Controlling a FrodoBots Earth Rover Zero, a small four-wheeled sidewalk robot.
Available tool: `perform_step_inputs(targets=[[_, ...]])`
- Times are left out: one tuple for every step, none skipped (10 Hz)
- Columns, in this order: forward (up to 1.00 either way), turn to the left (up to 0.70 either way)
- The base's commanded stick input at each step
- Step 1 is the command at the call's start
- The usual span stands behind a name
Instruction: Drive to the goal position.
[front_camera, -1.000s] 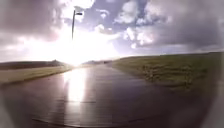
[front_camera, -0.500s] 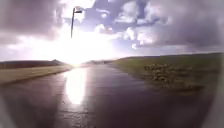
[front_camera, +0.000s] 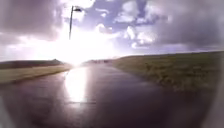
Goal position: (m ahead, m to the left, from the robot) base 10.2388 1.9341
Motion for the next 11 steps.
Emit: perform_step_inputs(targets=[[0.7,0.0],[0.7,0.0],[0.7,0.0],[0.7,0.0],[0.7,0.0],[0.7,0.0],[0.7,0.0],[0.7,0.0],[0.7,0.0],[0.7,0.0],[0.7,0.0]])
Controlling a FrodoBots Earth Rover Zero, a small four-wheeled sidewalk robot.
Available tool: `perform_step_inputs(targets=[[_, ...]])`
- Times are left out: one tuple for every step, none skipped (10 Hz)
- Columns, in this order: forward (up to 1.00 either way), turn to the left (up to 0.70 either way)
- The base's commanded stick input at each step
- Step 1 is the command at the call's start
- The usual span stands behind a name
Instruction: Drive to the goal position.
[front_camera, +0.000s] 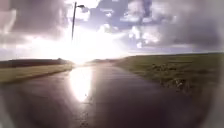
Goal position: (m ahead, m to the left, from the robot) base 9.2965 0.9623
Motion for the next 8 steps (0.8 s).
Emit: perform_step_inputs(targets=[[0.7,0.0],[0.7,0.0],[0.7,0.0],[0.7,0.0],[0.7,0.0],[0.7,0.0],[0.7,0.0],[0.7,0.0]])
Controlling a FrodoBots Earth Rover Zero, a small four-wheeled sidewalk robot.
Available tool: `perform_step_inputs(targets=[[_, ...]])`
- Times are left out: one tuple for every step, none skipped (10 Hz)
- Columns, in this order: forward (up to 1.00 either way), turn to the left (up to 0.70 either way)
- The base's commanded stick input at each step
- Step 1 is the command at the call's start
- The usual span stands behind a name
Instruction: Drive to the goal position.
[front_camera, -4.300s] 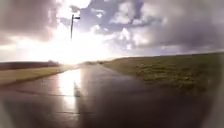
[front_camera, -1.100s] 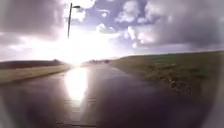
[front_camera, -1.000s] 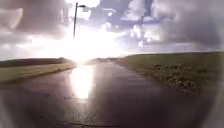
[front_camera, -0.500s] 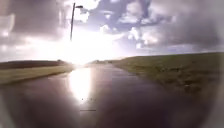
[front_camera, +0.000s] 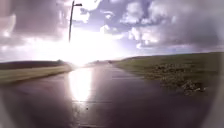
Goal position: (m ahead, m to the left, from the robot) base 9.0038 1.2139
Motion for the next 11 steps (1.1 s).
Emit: perform_step_inputs(targets=[[0.7,0.0],[0.7,0.0],[0.7,0.01],[0.7,0.06],[0.7,0.11],[0.7,0.14],[0.7,0.14],[0.7,0.14],[0.7,0.14],[0.7,0.14],[0.7,0.12]])
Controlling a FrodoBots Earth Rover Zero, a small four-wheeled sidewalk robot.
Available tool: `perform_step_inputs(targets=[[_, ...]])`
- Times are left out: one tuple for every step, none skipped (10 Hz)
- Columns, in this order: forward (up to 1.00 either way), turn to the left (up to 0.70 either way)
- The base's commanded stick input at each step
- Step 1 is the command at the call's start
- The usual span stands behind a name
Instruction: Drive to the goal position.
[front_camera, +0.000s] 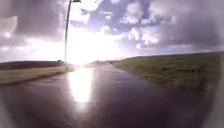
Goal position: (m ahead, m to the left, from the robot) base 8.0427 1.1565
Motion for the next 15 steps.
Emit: perform_step_inputs(targets=[[0.7,0.09],[0.7,0.06],[0.7,0.03],[0.7,0.0],[0.7,0.0],[0.7,0.0],[0.7,0.0],[0.7,0.0],[0.7,0.0],[0.7,0.0],[0.7,0.0],[0.7,0.0],[0.7,0.0],[0.7,0.0],[0.7,0.0]])
